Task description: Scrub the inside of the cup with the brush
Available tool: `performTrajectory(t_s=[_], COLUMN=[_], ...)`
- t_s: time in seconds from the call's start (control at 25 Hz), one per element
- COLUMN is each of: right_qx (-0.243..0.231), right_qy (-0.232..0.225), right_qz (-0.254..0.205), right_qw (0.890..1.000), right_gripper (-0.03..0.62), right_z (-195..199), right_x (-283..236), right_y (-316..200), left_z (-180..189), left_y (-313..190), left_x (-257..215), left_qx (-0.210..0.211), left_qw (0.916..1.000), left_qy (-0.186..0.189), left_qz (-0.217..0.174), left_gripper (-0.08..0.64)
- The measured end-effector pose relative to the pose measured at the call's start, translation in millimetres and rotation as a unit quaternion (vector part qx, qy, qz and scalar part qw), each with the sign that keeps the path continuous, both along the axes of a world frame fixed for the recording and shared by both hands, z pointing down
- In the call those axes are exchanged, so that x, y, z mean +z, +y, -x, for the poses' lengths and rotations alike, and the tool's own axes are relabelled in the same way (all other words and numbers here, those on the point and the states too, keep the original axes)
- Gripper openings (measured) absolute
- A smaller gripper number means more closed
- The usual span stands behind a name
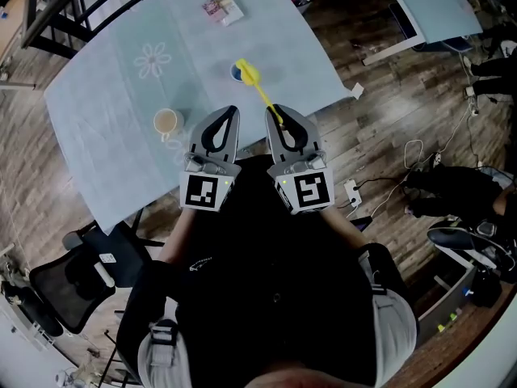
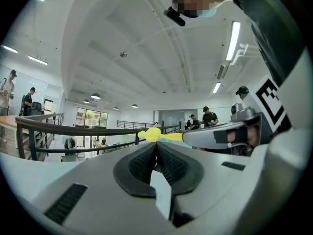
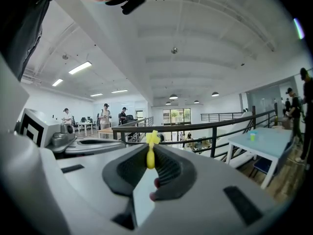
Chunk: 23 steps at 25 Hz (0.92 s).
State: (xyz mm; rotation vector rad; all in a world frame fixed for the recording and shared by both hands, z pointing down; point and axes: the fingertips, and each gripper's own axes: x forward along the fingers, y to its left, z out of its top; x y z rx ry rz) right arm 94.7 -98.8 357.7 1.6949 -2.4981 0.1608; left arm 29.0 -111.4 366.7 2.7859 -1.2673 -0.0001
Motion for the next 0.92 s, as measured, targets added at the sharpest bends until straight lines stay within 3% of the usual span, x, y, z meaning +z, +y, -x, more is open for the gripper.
performTrajectory(t_s=[0.92], right_qx=[-0.024], right_qy=[0.005], right_qz=[0.02], right_qw=[1.0], right_gripper=[0.04], right_z=[16.3], right_x=[8.9], right_y=[-5.1], left_z=[7.4], left_y=[0.0], left_x=[1.8], left_qx=[-0.003], left_qw=[1.0], left_qy=[-0.007], left_qz=[-0.001], left_gripper=[0.014])
